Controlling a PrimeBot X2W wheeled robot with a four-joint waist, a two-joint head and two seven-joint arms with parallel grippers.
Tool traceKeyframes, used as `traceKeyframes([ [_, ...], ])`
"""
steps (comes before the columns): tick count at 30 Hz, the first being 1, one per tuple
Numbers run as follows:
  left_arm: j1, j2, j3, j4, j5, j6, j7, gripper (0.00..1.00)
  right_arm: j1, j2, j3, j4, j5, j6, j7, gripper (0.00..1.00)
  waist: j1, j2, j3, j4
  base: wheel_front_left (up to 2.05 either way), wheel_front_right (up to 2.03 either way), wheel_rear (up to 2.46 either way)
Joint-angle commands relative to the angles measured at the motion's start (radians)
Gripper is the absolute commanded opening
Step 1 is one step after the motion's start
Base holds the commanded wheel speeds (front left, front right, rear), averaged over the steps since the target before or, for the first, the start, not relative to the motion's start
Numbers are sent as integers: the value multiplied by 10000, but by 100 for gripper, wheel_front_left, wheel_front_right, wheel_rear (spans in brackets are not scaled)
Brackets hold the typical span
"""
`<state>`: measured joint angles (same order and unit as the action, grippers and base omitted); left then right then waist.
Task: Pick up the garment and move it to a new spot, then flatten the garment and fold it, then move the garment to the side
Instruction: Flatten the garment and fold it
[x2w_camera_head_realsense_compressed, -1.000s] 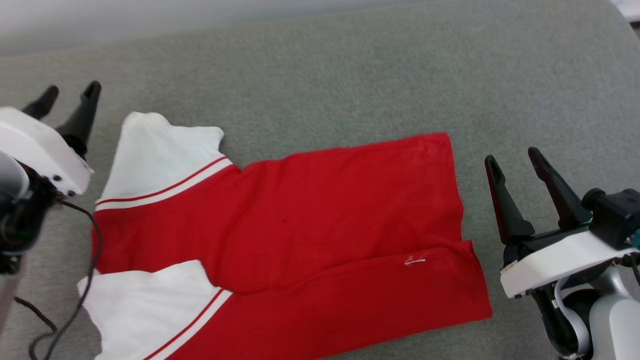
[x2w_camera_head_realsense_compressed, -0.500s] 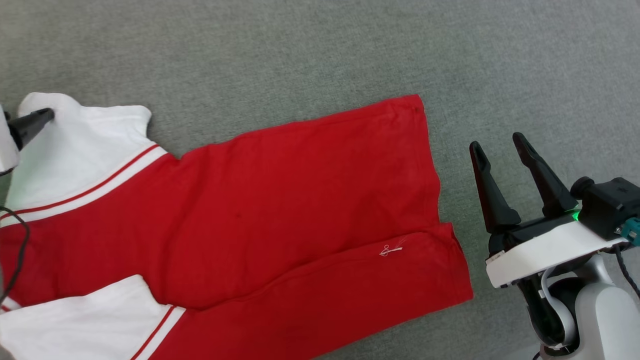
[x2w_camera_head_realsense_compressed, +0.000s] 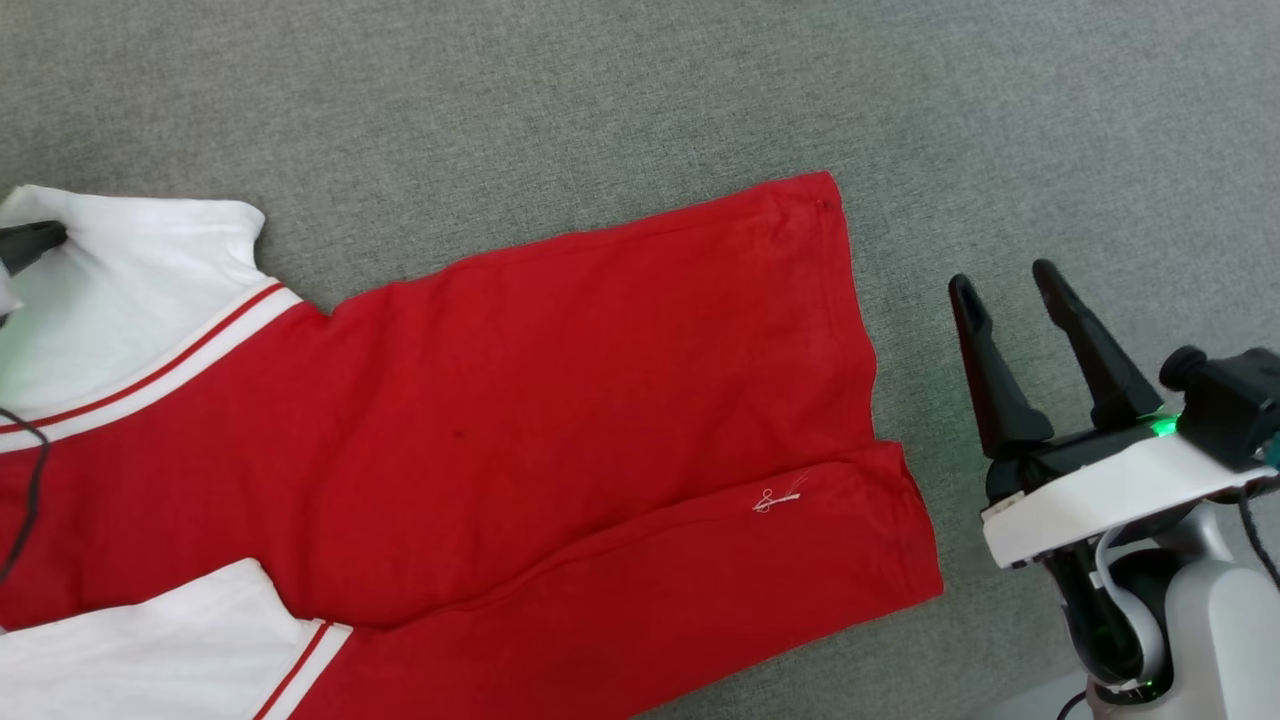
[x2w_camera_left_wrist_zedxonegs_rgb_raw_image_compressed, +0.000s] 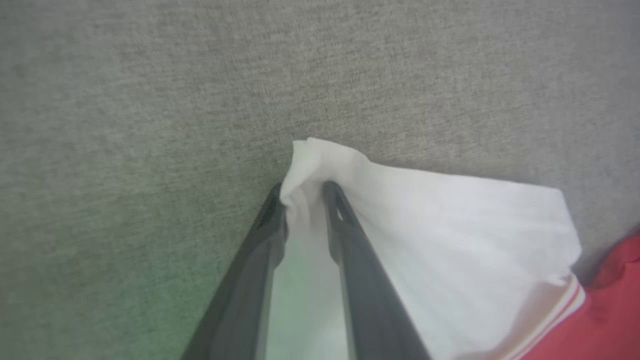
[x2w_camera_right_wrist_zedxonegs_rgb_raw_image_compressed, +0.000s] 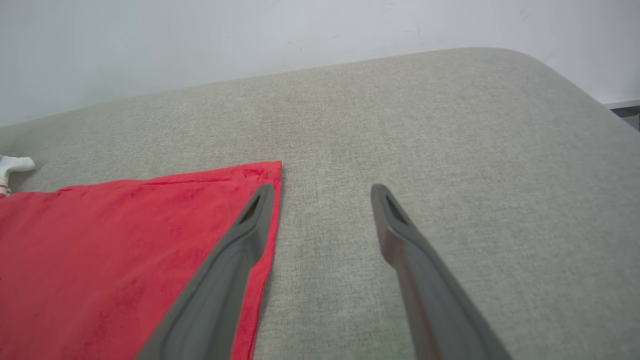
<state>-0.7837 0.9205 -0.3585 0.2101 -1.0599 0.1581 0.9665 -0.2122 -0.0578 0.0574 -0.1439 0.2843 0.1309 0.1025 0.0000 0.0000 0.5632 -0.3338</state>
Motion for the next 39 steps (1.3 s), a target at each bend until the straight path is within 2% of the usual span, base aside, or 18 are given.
traceKeyframes([
  [1,640,-713,-584,353,-134,-87,103,0,-154,3,-78,-91,133,-4,78,100,0,0,-14,39,0,0,0],
  [6,623,-865,-545,528,-74,-232,-279,0,-207,-105,-238,-123,372,-4,398,100,0,0,-154,188,0,0,0],
  [9,517,-973,-473,619,52,-387,-696,0,-421,-221,-429,23,779,-6,967,100,0,0,-330,322,0,0,0],
  [12,251,-1059,-411,658,252,-630,-1232,0,-872,-464,-629,493,1349,-4,2200,100,0,0,-528,501,0,0,0],
  [19,-760,-1663,-555,685,663,-1100,-2035,0,-2189,-1138,-828,1458,2192,-4,5745,100,0,0,-655,1359,0,0,0],
  [26,-1500,-2390,-823,495,995,-1581,-2780,0,-3822,-1447,-659,2289,1954,-4,7855,100,0,0,-385,2297,0,0,0],
  [30,-1552,-2582,-937,369,1064,-1799,-3017,0,-4288,-1616,-483,2920,1639,-4,8430,100,0,0,-283,2563,0,0,0],
  [35,-1522,-2712,-1033,354,1106,-1979,-3248,0,-4244,-1439,-370,3793,1615,-4,8935,100,0,0,-211,2797,0,0,0],
  [36,-1510,-2744,-1051,360,1108,-2013,-3288,0,-4181,-1434,-336,3952,1578,-4,9075,51,0,0,-214,2824,0,0,0],
  [37,-1505,-2766,-1063,381,1107,-2020,-3312,0,-4118,-1401,-332,4045,1590,-4,9158,27,0,0,-216,2845,0,0,0],
  [38,-1496,-2773,-1071,411,1111,-2051,-3332,0,-4095,-1354,-327,4108,1634,-4,9248,0,0,0,-225,2857,0,0,0],
  [39,-1485,-2777,-1074,434,1115,-2086,-3367,0,-4099,-1341,-305,4143,1631,-4,9329,0,0,0,-243,2858,0,0,0],
])
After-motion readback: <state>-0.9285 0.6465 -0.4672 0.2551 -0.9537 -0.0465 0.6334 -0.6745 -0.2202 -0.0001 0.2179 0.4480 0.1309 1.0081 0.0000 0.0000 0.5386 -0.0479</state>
